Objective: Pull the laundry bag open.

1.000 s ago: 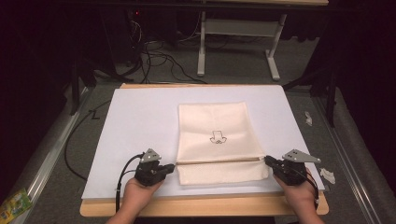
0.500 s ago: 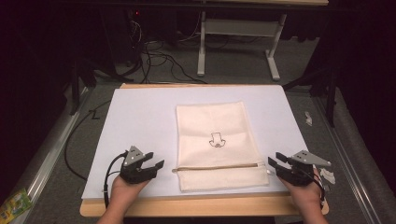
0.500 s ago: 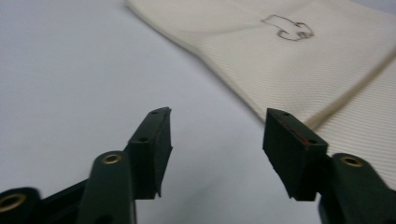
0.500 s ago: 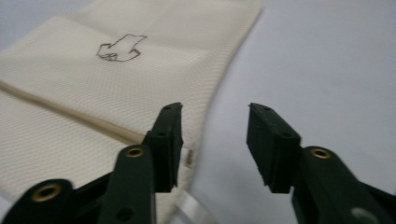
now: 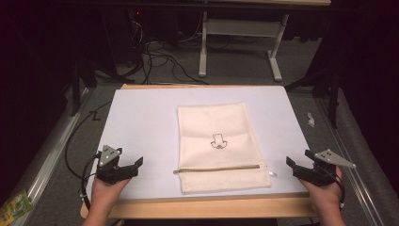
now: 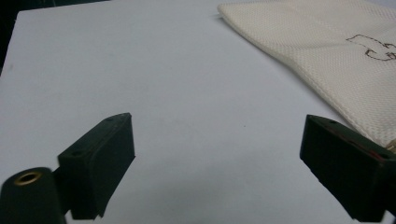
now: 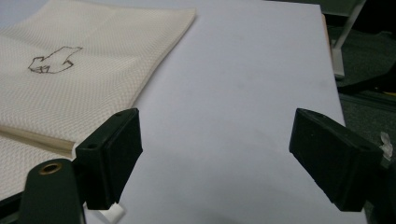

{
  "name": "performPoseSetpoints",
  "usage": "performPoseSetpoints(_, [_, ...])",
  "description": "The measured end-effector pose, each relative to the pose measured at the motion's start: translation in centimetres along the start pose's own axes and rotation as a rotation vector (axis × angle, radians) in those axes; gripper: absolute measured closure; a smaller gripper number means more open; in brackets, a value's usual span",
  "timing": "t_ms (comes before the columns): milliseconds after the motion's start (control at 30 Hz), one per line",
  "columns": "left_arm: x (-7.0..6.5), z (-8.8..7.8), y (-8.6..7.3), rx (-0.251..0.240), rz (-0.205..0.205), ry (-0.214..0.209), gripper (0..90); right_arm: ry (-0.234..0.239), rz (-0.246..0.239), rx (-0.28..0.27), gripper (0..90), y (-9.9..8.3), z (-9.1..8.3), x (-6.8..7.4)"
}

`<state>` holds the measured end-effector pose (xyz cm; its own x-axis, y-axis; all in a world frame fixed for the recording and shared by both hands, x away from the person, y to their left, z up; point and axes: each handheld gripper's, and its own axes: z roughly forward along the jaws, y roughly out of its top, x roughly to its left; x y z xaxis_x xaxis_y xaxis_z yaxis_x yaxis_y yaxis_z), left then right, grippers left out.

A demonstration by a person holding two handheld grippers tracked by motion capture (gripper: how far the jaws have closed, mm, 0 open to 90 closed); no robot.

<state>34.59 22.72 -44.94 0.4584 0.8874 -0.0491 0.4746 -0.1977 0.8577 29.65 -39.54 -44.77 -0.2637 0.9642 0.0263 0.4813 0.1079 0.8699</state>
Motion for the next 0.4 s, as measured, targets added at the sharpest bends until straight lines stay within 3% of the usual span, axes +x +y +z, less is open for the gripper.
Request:
performPoseSetpoints(133, [-0.53, 0.30, 0.02, 0.013, 0.029, -0.006, 8.4, 0.012, -0.039, 0.006, 17.6, 0.19, 0.30, 0.80])
performPoseSetpoints(400, [-0.63, 0.24, 0.01, 0.025, 0.029, 0.000, 7.2, 0.004, -0.019, 0.005, 17.1, 0.10, 0.42, 0.40])
